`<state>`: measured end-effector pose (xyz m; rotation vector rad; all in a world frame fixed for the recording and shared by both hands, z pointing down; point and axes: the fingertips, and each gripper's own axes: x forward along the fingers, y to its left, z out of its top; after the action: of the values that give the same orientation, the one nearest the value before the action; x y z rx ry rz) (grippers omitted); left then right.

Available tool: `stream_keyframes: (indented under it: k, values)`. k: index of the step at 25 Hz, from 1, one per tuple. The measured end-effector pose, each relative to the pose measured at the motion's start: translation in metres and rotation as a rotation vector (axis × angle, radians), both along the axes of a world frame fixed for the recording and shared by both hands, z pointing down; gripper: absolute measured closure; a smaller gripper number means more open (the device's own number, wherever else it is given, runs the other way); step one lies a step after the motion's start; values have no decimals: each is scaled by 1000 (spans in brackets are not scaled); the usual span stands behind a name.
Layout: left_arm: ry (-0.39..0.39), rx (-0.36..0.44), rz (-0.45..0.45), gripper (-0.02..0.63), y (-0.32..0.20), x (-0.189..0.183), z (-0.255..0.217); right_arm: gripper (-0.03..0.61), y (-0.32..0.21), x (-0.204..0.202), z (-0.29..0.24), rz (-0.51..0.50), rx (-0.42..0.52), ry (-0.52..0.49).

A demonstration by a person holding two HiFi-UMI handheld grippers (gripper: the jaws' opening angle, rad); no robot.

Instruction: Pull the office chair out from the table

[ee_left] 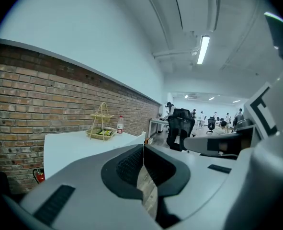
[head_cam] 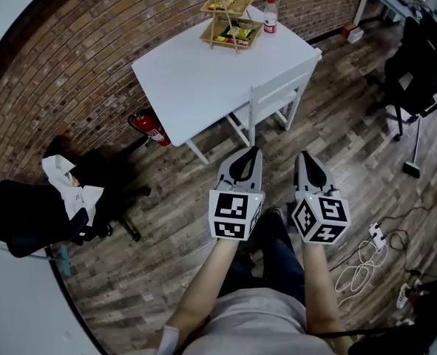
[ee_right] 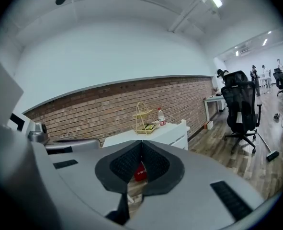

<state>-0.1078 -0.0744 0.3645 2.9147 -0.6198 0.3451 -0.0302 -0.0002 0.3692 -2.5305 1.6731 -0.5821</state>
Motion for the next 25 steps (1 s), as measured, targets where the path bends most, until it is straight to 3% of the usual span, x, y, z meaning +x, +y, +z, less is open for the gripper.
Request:
stream_keyframes:
  k: [13,25]
  values:
    - [-6,12,-73,597,-65,126,-13,565,-70,135,-16,-81,8,15]
    - [-55,-7,-109,597,-95,171,6,565,-86,196,12,-80,-34,-34]
